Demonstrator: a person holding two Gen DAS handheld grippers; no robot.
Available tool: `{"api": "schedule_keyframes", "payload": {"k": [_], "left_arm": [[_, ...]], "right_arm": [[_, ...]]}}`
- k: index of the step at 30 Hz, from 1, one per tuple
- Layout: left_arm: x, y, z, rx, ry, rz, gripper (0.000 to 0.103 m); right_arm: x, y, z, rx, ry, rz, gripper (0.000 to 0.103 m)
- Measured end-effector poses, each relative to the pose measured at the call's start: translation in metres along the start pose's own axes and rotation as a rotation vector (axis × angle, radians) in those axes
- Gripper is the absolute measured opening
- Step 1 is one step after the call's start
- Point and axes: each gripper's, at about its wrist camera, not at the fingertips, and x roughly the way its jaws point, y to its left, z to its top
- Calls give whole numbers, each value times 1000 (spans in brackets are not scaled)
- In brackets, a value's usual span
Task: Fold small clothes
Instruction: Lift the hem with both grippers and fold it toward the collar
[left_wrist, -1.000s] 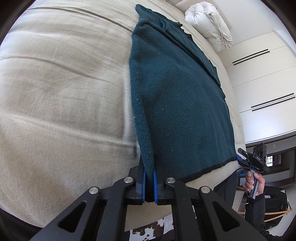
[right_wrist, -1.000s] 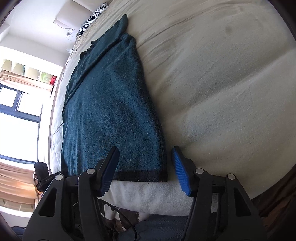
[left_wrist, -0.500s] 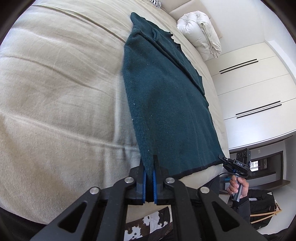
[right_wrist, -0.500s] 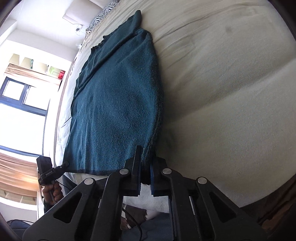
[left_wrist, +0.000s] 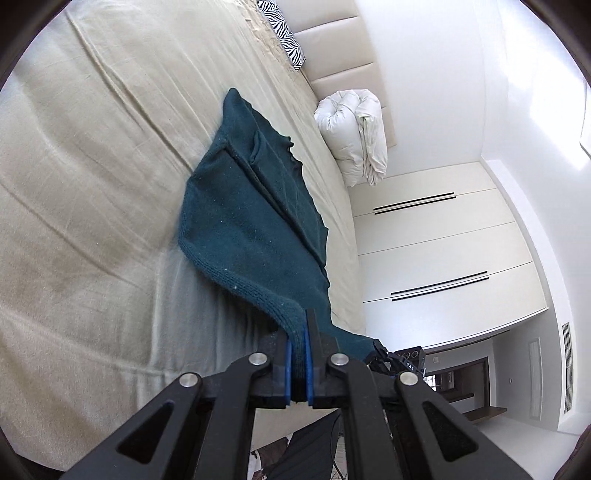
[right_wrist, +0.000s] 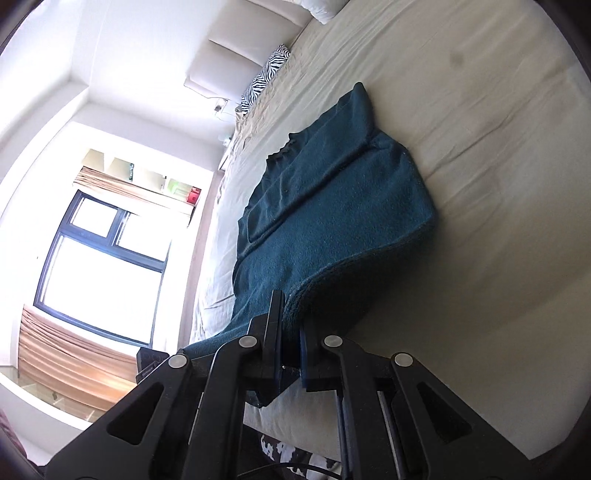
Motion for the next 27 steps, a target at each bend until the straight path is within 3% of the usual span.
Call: {"api": "schedule_keyframes", "payload": {"k": [6,11,16,27], "left_arm": [[10,6,26,-108,-40,-92,6],[19,10,53,-166,-77,-125,6],[34,9,82,-201,-101,-151,6],[84,5,160,-201,-127,-120,6]], "right_arm": [[8,-3,34,70,-80,53,5],[10,-13,68,121,-163,74,6],[26,-13,103,117,-193,76,6],[89,-18,170,76,-198,-14,6]]}}
